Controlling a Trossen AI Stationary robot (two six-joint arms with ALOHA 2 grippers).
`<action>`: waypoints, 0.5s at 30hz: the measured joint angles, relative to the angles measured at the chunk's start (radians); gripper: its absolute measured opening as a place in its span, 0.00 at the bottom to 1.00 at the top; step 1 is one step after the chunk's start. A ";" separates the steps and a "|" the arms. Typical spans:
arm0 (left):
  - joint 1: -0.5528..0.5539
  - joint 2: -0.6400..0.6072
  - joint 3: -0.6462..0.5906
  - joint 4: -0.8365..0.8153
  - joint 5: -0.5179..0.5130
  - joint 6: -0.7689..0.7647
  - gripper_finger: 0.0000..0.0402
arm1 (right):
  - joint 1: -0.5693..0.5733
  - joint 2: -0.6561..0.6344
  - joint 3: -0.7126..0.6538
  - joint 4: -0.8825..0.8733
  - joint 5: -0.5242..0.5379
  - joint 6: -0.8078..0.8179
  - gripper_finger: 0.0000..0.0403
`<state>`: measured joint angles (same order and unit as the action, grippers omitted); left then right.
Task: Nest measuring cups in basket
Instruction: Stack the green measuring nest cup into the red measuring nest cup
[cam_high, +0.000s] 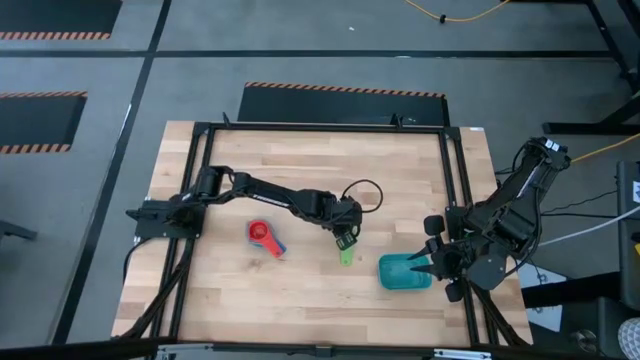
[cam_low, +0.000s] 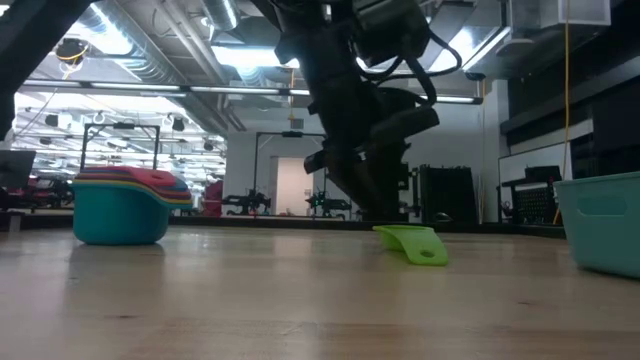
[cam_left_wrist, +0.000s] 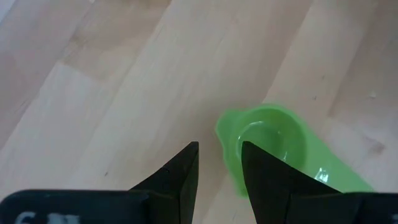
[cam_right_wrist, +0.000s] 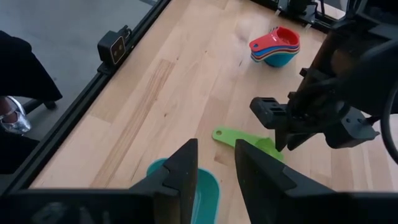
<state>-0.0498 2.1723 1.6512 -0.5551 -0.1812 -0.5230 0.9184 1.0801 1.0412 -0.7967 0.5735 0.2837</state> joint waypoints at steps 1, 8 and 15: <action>0.000 0.000 0.000 0.000 0.000 0.000 0.29 | 0.000 0.000 0.000 0.000 0.000 0.000 0.28; -0.003 0.000 0.000 0.001 -0.015 0.000 0.28 | 0.000 0.000 0.000 0.000 0.000 0.000 0.28; -0.003 0.023 -0.001 0.008 -0.009 -0.001 0.29 | 0.000 0.000 0.000 0.000 0.000 -0.001 0.28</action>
<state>-0.0528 2.1952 1.6500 -0.5472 -0.1903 -0.5243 0.9184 1.0801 1.0412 -0.7964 0.5739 0.2827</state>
